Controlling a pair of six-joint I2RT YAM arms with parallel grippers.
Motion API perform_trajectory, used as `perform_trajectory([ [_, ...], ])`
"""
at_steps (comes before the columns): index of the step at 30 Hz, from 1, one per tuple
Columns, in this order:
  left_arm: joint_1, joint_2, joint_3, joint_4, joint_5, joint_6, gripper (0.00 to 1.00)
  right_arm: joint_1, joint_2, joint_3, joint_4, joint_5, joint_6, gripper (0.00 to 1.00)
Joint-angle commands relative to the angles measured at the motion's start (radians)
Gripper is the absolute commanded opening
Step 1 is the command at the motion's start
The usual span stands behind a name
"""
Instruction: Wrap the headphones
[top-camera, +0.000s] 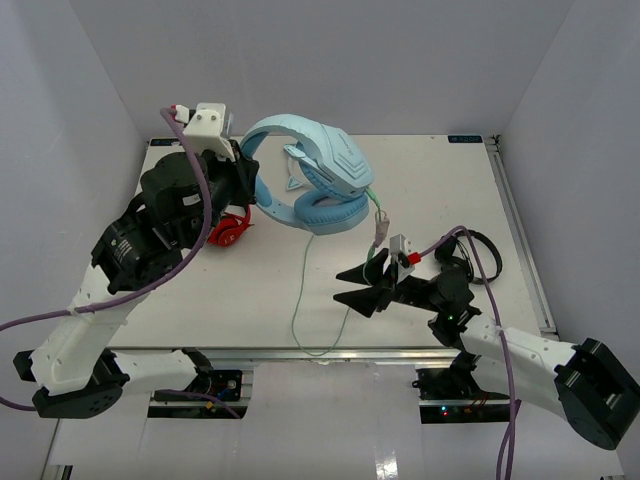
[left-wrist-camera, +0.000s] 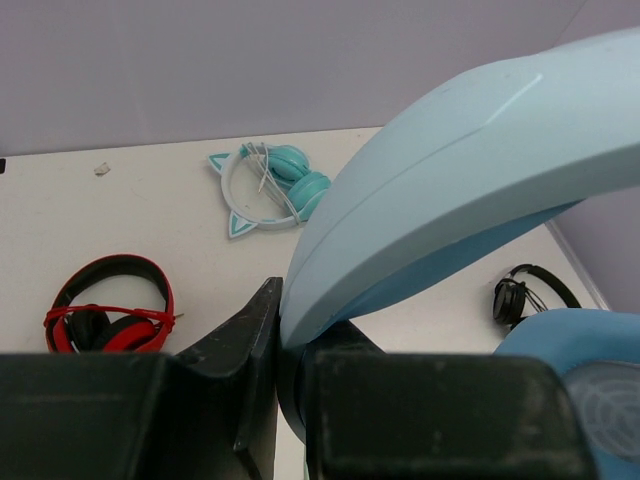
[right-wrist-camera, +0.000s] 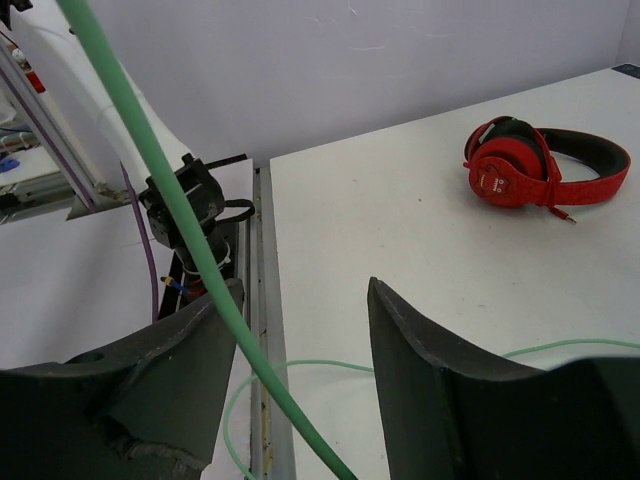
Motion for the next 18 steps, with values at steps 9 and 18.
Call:
perform_trajectory([
  [9,0.0,-0.091,0.035,0.08,0.087,-0.08,0.0,0.025,0.165,-0.04,0.285,-0.016,0.015,0.47],
  [18,0.001,-0.176,-0.029,0.09,0.18,-0.095,0.0,0.027,0.223,-0.057,0.347,-0.003,0.013,0.16],
])
